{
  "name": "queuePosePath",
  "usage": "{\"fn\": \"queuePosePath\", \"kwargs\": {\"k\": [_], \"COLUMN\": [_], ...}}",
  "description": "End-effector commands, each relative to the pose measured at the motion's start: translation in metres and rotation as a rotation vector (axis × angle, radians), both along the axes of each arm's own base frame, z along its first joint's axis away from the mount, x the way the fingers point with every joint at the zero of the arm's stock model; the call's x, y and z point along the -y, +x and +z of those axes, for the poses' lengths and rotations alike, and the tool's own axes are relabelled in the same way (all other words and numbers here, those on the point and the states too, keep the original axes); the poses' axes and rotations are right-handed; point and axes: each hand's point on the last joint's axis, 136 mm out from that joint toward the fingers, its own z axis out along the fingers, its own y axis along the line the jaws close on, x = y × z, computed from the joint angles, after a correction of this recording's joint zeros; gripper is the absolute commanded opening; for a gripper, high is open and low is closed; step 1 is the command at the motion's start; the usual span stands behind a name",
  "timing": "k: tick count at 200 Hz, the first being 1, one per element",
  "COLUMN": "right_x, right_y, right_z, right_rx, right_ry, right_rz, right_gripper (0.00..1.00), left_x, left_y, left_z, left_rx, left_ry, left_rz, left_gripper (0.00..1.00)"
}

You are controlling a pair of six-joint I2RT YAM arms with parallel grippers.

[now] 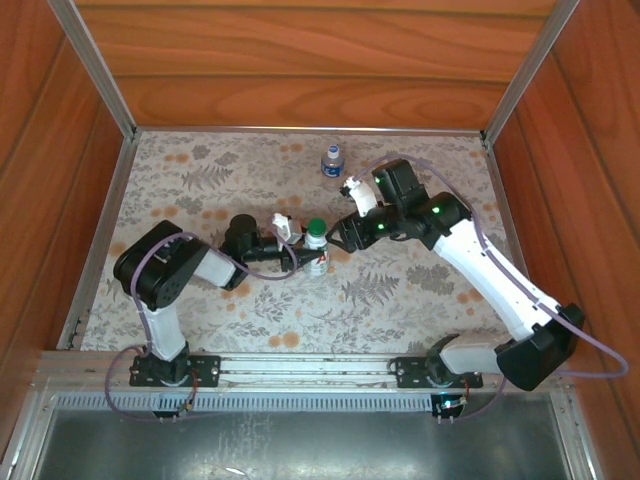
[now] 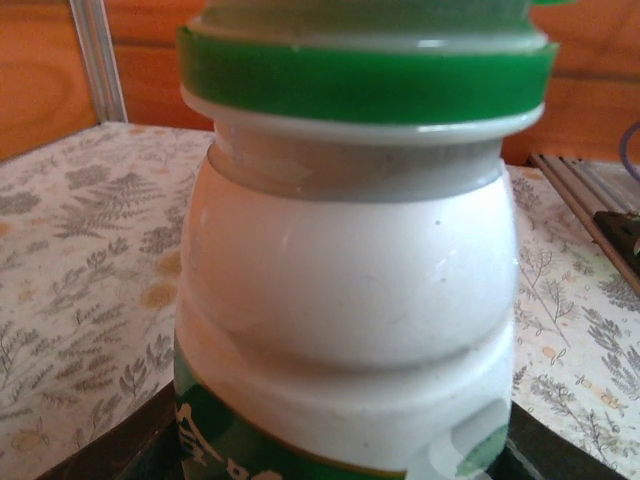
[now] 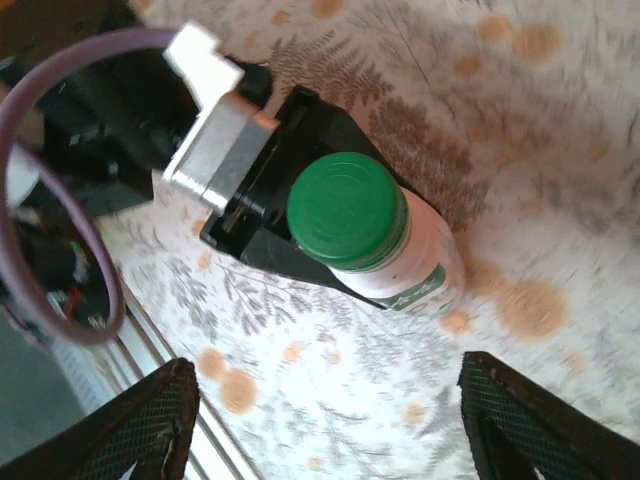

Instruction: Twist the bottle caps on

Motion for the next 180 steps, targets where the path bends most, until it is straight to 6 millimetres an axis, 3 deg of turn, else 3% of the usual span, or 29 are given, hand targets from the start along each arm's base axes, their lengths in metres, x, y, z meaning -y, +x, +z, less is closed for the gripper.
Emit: {"fn": "queuePosePath", "kwargs": {"k": [1,46,82,180], "right_x": [0.008,0.003,-0.007,-0.041], "right_y": [-0.019,-0.029,-0.022,-0.022], "right_z": [0.011,0.014,0.013,0.010], "right_rx": [0.150,0.294,0.396,0.295], "right_ry": [-0.094,-0.221,-0.295,-0.271], "right_rz": [0.218,0.486,0.620,0.768], "right_gripper": [0.77,0.77,0.77,0.72], "left_x": [0.000,-0.001,-0.002,-0.003], "left_y": [-0.014,-0.035,-0.043,-0.049], "left_z": [0.018,0.031,0.032,0.034], "left_rx": [0.009,-0.009,-0.013,-0.002], "left_ry": [-0.025,-0.044,-0.040,-0.035], "left_rz": [-0.051,-0.143,-0.177,-0.197], "left_gripper": [0.53,0.53,0.53,0.53]}}
